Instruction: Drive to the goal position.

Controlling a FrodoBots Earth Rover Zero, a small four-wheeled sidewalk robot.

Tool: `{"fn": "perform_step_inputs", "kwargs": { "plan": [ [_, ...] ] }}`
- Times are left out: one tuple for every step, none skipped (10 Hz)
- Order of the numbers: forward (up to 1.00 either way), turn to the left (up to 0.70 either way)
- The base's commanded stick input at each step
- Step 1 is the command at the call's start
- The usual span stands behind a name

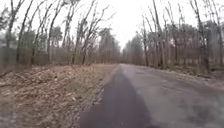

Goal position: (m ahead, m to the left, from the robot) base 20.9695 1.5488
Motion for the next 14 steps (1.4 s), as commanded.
{"fn": "perform_step_inputs", "kwargs": {
  "plan": [
    [0.7, 0.0],
    [0.7, 0.0],
    [0.7, 0.0],
    [0.7, 0.0],
    [0.85, -0.08],
    [0.85, -0.18],
    [0.85, -0.28],
    [0.85, 0.0],
    [0.85, 0.0],
    [0.85, 0.0],
    [0.85, 0.0],
    [0.85, 0.0],
    [0.85, 0.0],
    [0.85, 0.0]
  ]
}}
